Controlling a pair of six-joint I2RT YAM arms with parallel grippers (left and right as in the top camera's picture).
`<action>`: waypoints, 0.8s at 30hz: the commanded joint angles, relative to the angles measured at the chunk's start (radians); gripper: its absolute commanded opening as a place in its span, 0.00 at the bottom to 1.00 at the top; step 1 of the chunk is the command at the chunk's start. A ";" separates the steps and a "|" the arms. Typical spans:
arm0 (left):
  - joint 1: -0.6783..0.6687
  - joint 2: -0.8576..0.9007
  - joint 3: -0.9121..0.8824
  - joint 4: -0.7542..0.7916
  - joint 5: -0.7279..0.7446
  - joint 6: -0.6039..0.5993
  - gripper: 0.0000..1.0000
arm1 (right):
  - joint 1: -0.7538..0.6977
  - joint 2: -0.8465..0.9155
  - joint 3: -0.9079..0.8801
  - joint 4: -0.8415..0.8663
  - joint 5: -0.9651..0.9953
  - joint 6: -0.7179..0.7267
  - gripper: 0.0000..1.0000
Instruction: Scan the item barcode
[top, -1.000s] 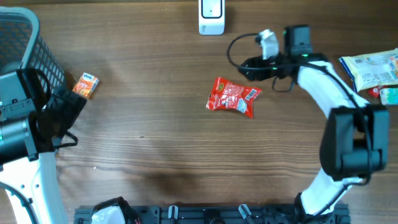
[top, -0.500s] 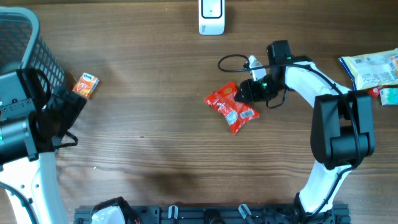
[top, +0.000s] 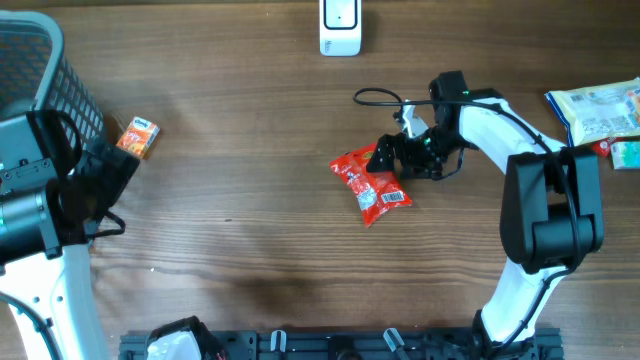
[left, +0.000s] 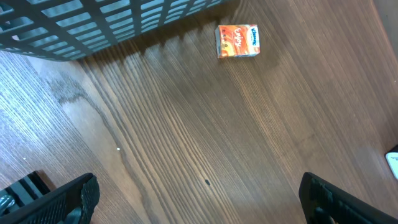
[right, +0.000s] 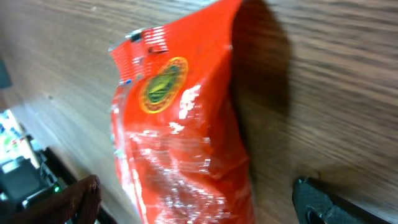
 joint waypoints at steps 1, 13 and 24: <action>0.007 0.000 0.000 0.000 0.002 0.000 1.00 | 0.016 0.014 -0.031 0.015 -0.051 -0.089 0.98; 0.007 0.000 0.000 0.000 0.002 0.000 1.00 | 0.018 0.024 -0.126 0.141 -0.053 0.013 0.44; 0.007 0.000 0.000 0.000 0.002 0.000 1.00 | 0.018 0.024 -0.126 0.248 -0.286 0.133 0.04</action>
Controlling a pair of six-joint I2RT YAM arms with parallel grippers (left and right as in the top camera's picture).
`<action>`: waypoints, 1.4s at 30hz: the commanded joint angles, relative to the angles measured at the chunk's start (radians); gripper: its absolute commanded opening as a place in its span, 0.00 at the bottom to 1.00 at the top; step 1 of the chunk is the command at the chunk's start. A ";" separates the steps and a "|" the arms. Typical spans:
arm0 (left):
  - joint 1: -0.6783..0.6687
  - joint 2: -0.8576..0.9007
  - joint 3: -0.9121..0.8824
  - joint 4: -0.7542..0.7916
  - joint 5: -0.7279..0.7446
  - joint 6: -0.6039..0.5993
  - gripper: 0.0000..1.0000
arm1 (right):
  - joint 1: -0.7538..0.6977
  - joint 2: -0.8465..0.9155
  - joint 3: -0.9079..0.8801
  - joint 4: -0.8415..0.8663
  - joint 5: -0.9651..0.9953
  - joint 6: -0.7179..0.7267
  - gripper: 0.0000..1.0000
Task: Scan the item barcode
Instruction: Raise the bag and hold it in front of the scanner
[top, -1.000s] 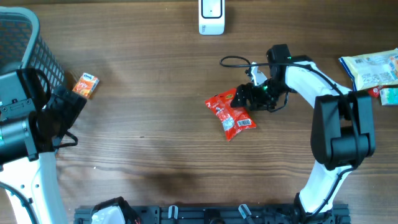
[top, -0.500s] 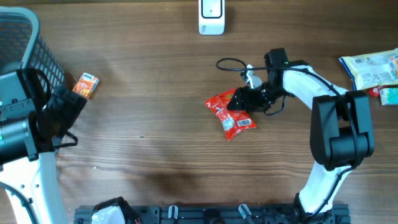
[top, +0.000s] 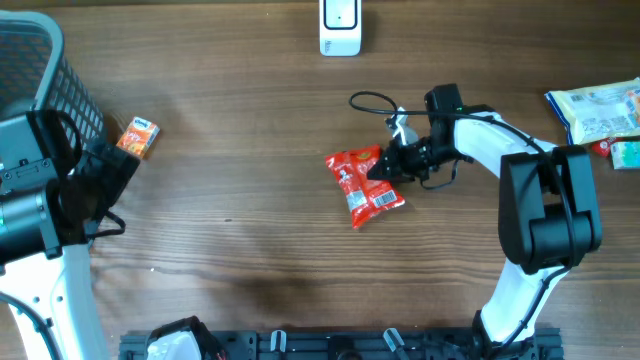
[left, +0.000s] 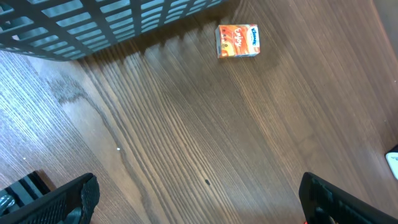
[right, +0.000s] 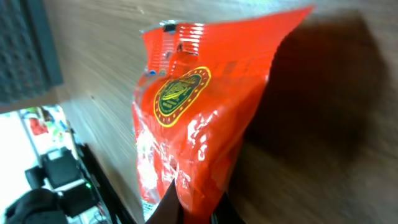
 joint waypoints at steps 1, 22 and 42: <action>0.007 0.000 0.000 0.000 0.001 0.000 1.00 | 0.006 0.023 -0.011 0.074 -0.135 0.095 0.04; 0.007 0.000 0.000 0.000 0.001 0.000 1.00 | -0.005 0.023 -0.011 1.659 -0.334 1.189 0.04; 0.007 -0.001 0.000 0.000 0.001 0.000 1.00 | -0.080 0.022 -0.011 1.792 -0.167 1.384 0.04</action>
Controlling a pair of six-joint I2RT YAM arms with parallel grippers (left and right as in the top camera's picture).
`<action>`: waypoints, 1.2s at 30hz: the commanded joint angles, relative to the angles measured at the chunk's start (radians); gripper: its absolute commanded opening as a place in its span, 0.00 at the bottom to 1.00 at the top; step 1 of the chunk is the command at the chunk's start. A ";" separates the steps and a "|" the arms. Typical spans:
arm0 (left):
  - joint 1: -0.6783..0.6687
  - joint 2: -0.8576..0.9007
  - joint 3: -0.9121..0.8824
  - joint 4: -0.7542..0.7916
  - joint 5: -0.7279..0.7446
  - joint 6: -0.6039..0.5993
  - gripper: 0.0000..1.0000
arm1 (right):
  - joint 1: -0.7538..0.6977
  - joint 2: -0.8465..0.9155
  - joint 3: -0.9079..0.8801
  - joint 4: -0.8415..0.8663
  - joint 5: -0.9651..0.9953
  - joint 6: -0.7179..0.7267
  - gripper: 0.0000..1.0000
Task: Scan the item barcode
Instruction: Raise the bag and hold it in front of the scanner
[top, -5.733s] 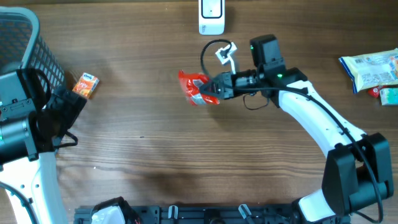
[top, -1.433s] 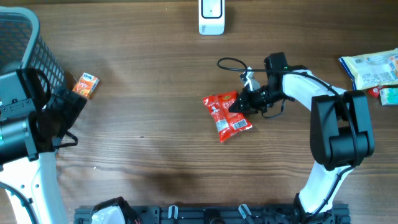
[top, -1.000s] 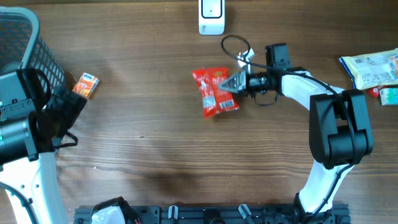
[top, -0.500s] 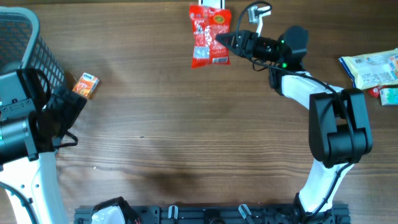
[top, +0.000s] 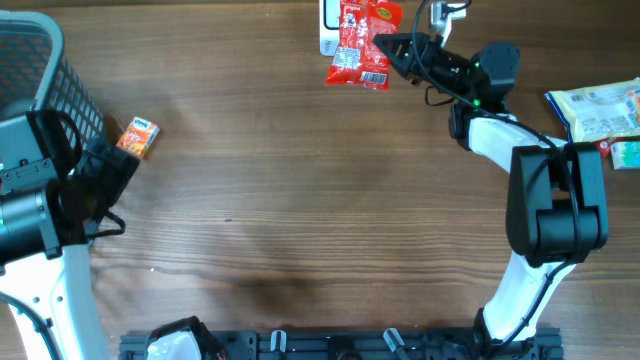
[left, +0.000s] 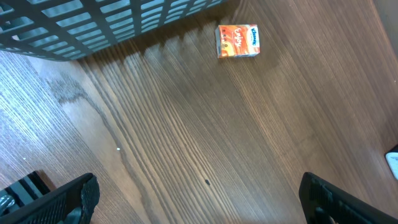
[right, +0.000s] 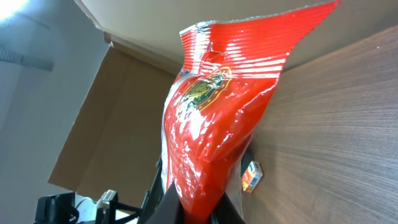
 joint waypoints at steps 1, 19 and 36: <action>0.007 0.000 0.000 0.000 0.001 0.000 1.00 | 0.003 -0.006 0.008 0.019 0.075 0.037 0.05; 0.007 0.000 0.000 0.000 0.001 0.000 1.00 | 0.026 -0.056 0.200 -0.494 0.414 -0.563 0.05; 0.007 0.000 0.000 0.000 0.001 0.000 1.00 | 0.449 -0.095 0.456 -0.856 1.639 -2.177 0.05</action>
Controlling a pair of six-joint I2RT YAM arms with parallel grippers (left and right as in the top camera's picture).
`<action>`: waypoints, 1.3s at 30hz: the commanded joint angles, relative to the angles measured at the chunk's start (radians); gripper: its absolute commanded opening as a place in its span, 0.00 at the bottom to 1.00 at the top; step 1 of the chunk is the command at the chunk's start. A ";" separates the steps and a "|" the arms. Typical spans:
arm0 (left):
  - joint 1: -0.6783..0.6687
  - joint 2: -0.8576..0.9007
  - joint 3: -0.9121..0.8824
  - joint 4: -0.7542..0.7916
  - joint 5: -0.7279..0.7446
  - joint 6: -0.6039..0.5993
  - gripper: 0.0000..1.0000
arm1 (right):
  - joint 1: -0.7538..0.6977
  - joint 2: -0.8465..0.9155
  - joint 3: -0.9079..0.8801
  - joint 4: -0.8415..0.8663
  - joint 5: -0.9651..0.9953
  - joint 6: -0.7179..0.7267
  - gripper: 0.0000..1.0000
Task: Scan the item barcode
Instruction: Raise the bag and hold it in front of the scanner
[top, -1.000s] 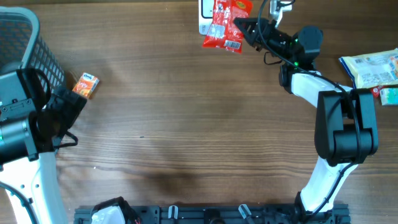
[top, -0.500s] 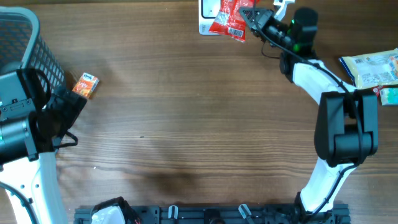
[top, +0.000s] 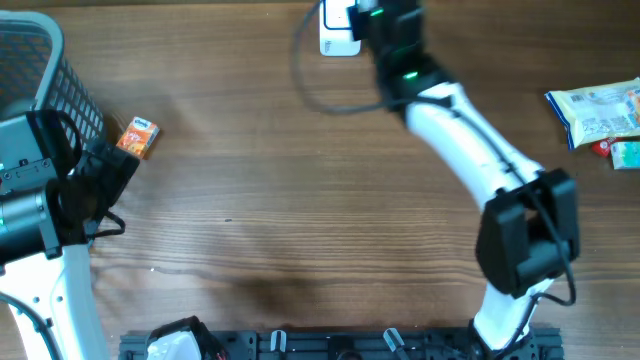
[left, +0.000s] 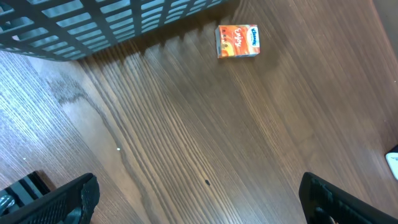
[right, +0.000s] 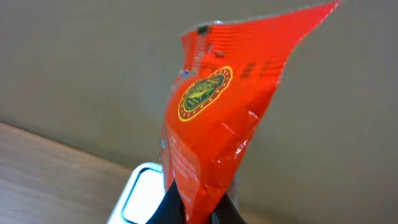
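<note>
A red snack packet (right: 214, 118) with a round green-and-gold emblem stands upright in the right wrist view, and my right gripper (right: 198, 210) is shut on its lower edge. Just behind and below it sits the white barcode scanner (right: 142, 200). From overhead the scanner (top: 335, 32) shows at the table's far edge, with my right arm (top: 450, 110) stretched up to it; the packet itself is hidden there. My left gripper (left: 199, 200) is open over bare wood at the left, holding nothing.
A dark wire basket (top: 45, 70) stands at the far left, with a small orange tissue box (top: 138, 137) beside it, also in the left wrist view (left: 237, 41). Pale food packets (top: 598, 112) lie at the right edge.
My right gripper, still shut on the red packet, has moved left along the far edge and turned, so the packet now stands right in front of the scanner. The left arm has not moved.
The red packet lay mid-table with my right gripper open around its edge. Then the gripper was shut on it. Later it held the packet raised at the far edge beside the scanner, and now holds it upright in front of the scanner.
</note>
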 joint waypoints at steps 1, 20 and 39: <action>0.007 0.000 0.000 0.000 0.002 0.000 1.00 | 0.060 0.003 0.024 0.051 0.219 -0.499 0.05; 0.007 -0.001 0.000 0.000 0.002 0.000 1.00 | 0.070 0.442 0.025 0.695 0.324 -0.903 0.04; 0.007 0.000 0.000 0.000 0.002 0.000 1.00 | 0.068 0.478 0.024 0.622 0.320 -0.727 0.05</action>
